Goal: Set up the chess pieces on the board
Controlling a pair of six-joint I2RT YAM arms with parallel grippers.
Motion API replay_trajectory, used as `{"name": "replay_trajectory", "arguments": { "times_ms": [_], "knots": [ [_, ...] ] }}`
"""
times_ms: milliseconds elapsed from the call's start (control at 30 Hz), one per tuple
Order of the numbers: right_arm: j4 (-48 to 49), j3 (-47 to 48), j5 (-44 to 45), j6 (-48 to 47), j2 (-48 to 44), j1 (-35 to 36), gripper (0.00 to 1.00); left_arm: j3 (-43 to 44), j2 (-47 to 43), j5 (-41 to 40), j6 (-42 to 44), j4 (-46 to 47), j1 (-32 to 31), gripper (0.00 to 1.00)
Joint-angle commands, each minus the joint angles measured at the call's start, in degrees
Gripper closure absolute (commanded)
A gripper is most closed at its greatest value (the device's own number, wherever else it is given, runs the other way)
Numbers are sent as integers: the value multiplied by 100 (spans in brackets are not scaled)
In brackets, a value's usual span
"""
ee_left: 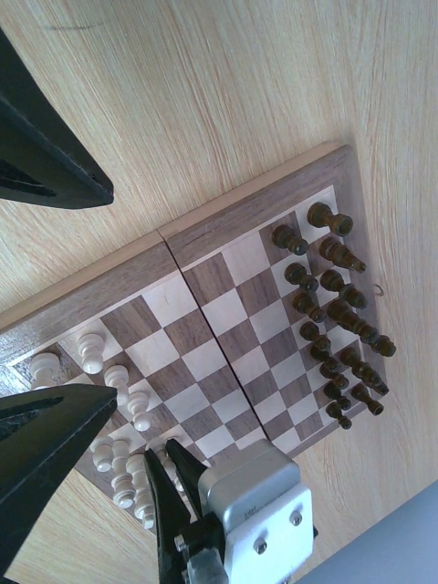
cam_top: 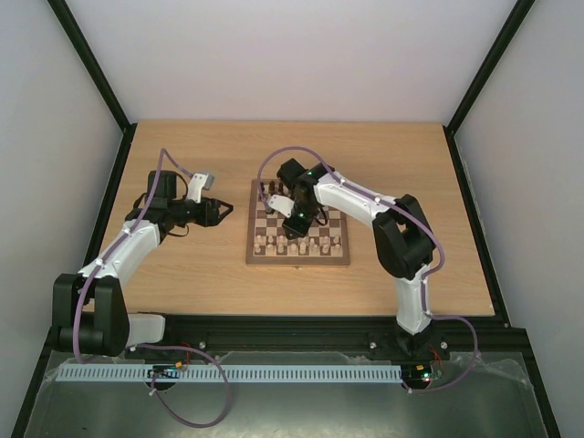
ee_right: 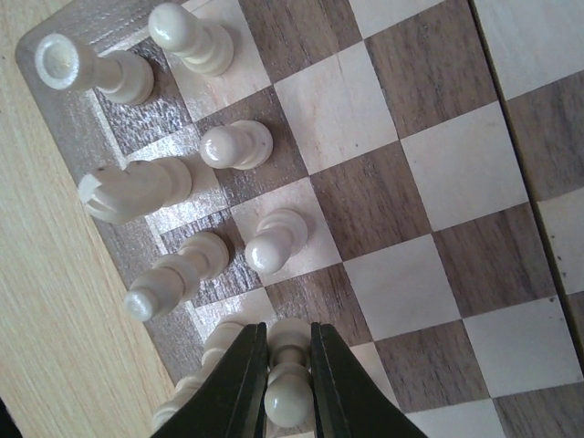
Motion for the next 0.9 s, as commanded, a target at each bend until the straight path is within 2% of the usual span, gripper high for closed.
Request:
{"name": "replay_trajectory", "arguments": {
  "times_ms": [0, 267, 633, 867],
  "knots": [
    [-40, -89, 14, -47, 172, 33, 87, -45, -60, 79, -15, -7, 41, 44],
    [30, -341, 31, -49, 250, 33, 86, -63, -46, 88, -33, 19, 41, 44],
    [212, -184, 190, 55, 414, 33, 86, -56, -43, 79, -15, -6, 41, 44],
    [182, -196, 230, 66, 434, 33, 78, -40, -17, 70, -12, -15, 41, 44]
  ]
}}
